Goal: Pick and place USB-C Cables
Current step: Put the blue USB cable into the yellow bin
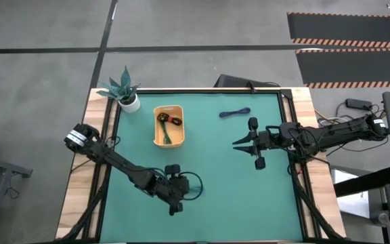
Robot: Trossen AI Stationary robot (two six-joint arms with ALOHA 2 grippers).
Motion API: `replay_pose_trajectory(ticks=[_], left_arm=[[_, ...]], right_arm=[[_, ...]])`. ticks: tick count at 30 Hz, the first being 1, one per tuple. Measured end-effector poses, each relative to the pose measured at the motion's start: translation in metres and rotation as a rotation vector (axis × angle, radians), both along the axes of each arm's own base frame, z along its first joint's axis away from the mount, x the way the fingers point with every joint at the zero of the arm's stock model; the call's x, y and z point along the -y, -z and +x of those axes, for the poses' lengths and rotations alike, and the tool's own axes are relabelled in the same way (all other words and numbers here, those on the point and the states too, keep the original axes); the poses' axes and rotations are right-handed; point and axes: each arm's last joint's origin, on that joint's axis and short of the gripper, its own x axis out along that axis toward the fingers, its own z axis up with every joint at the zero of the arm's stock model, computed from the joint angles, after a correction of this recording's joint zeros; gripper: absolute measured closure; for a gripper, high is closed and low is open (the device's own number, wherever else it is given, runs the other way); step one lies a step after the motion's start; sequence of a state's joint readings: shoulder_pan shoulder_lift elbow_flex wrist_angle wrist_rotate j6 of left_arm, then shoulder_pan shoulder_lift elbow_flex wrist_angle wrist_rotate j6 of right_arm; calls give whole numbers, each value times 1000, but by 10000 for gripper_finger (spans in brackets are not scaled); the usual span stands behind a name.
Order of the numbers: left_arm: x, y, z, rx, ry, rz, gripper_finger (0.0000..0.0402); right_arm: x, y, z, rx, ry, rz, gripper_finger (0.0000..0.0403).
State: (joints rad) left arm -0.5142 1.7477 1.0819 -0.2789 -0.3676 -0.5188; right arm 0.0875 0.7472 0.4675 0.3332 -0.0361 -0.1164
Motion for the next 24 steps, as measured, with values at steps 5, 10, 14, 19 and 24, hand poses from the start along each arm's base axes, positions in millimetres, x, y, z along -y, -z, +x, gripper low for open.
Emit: replay_pose_trajectory(ticks=[5, 10, 14, 19, 24], left_arm=[[0, 0, 0, -2, -1, 1, 299], [0, 1, -1, -3, -1, 0, 299], [-1, 3, -1, -8, -1, 4, 299], [-1, 3, -1, -9, 0, 4, 297], [-1, 3, -2, -11, 3, 1, 267]], right_arm=[[0, 0, 0, 1, 1, -6, 344], [0, 0, 0, 1, 1, -7, 344], [0, 0, 0, 1, 1, -7, 344], [0, 0, 0, 0, 1, -10, 344], [0, 0, 0, 0, 1, -14, 344]])
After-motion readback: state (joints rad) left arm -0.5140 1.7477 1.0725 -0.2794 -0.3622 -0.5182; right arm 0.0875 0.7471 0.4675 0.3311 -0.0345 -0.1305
